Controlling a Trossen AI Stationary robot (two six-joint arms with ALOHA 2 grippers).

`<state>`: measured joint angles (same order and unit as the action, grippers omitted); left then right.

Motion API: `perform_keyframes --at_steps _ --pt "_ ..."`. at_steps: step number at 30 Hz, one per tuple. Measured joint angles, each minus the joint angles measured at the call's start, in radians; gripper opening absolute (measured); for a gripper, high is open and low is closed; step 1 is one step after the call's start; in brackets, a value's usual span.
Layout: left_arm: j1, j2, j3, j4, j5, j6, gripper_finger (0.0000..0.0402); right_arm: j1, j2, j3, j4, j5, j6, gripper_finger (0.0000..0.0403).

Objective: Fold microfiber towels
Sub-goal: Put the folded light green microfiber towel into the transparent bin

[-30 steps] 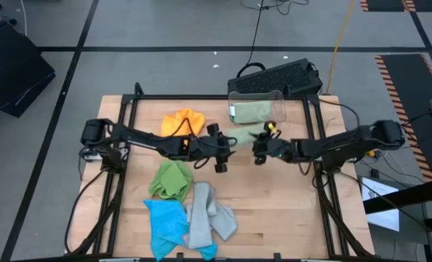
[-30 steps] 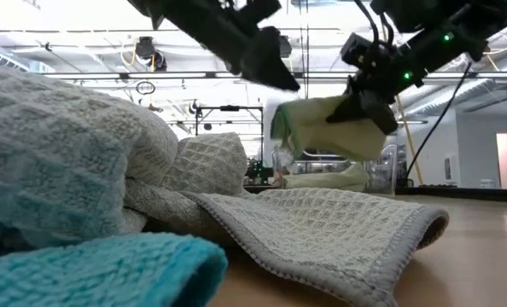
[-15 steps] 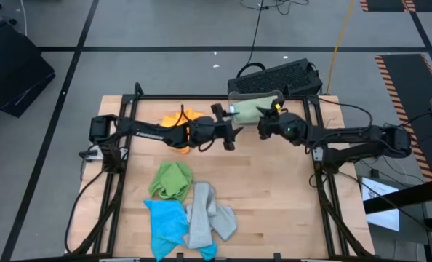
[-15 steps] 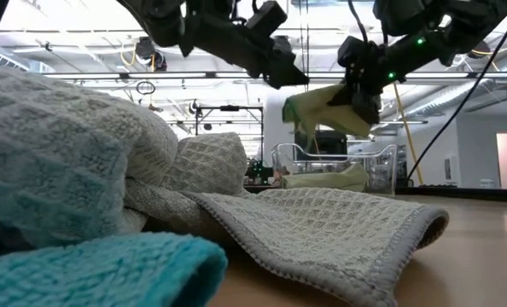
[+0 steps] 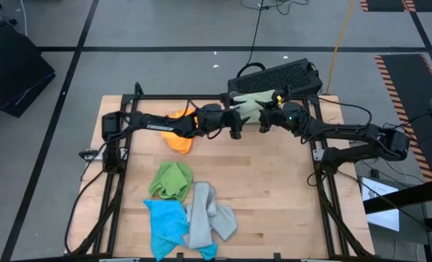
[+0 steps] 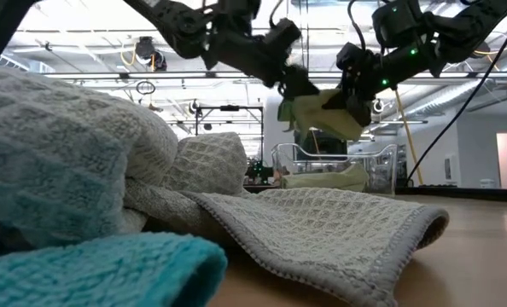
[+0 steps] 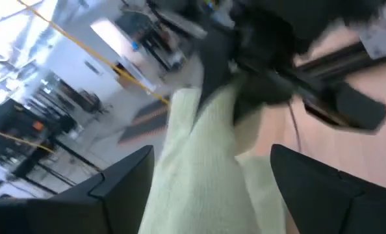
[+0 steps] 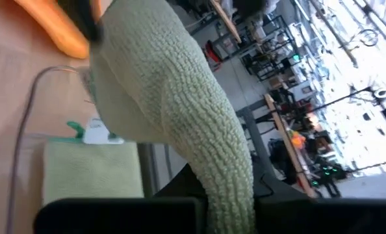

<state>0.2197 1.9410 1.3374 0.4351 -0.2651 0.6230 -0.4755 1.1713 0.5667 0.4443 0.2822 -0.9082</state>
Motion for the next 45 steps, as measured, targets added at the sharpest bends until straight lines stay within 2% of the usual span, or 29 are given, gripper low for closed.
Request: perform_keyframes --at_steps 3,6,9,14,17,19,21,24,30,35,40,45 --pt "0.007 0.074 0.063 -0.070 -0.009 0.006 0.0308 -0.010 0.000 0.000 0.002 -0.001 0.001 0.0018" --pt "0.006 0.134 0.106 -0.090 -0.106 0.023 0.0280 -0.018 0.002 0.000 -0.012 -0.027 -0.013 0.0018" --pt "0.009 0.148 0.124 -0.082 -0.160 0.072 0.0222 -0.036 0.001 0.000 -0.035 -0.071 -0.030 0.0018" --pt "0.031 0.150 0.126 -0.135 -0.158 0.105 0.0098 -0.080 0.002 0.000 -0.076 -0.158 -0.063 0.0018" --pt "0.051 0.145 0.126 -0.162 -0.103 0.132 0.0036 -0.110 0.002 0.000 -0.085 -0.218 -0.074 0.0018" --pt "0.068 0.145 0.126 -0.166 -0.052 0.134 0.0017 -0.131 0.002 0.000 -0.093 -0.246 -0.079 0.0019" --pt "0.082 0.144 0.126 -0.161 -0.027 0.135 0.0019 -0.155 0.003 0.000 -0.097 -0.290 -0.087 0.0021" --pt "0.096 0.145 0.126 -0.132 -0.026 0.137 0.0047 -0.198 0.005 0.001 -0.104 -0.375 -0.104 0.0026" --pt "0.111 0.145 0.126 -0.120 -0.076 0.126 0.0091 -0.253 0.045 0.002 -0.116 -0.468 -0.107 0.0025" --pt "0.114 0.133 0.123 -0.155 -0.171 0.134 0.0128 -0.265 0.092 0.002 -0.110 -0.469 -0.161 0.0025" --pt "0.118 0.096 0.123 -0.179 -0.257 0.128 0.0160 -0.272 0.149 0.001 0.005 -0.458 -0.241 0.0025" --pt "0.130 0.053 0.123 -0.255 -0.273 0.086 0.0166 -0.272 0.197 0.001 0.097 -0.414 -0.344 0.0025"
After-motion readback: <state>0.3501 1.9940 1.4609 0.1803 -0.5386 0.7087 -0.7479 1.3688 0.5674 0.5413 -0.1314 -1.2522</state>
